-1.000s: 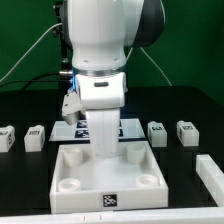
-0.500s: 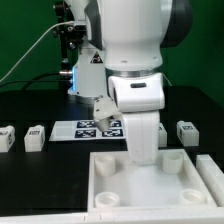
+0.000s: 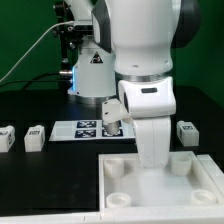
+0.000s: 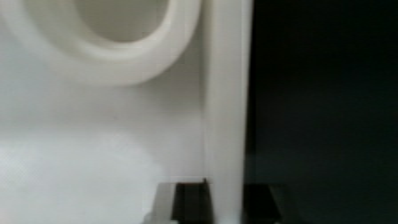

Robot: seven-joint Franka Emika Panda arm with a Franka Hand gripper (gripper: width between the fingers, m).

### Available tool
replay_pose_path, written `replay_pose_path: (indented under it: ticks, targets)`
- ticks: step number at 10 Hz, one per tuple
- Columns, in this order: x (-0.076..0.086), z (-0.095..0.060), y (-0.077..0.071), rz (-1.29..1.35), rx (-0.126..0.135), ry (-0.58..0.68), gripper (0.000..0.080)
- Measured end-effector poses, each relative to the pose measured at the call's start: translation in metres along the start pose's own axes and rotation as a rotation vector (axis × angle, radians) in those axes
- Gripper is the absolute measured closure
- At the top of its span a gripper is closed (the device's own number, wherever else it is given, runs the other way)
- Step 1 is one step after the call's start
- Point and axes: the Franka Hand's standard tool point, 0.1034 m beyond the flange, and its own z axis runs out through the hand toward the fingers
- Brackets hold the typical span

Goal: Assemble one leg

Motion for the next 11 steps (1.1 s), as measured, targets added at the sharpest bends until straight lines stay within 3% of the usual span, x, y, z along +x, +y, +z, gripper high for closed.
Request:
replay_pose_path:
  ticks: [5,7,8,9,10,11]
  targets:
    - [-0.0006,0.0006,-0.0007,0.022,-0.01,-0.005,0.0735]
    - [-0.001,0.0009,-0.0008,0.023,-0.01,-0.005,0.0493]
    - [-0.0011,0.001,-0.0008,0.023,-0.009,-0.005,0.0493]
    - [-0.0013,0.0011,-0.0009,0.023,-0.009,-0.005,0.0292]
    - [-0.0014,0.0011,-0.0008,0.024,-0.009,-0.005,0.0196]
    - [-0.0016,0.0012,-0.0008,0.024,-0.009,-0.005,0.0196]
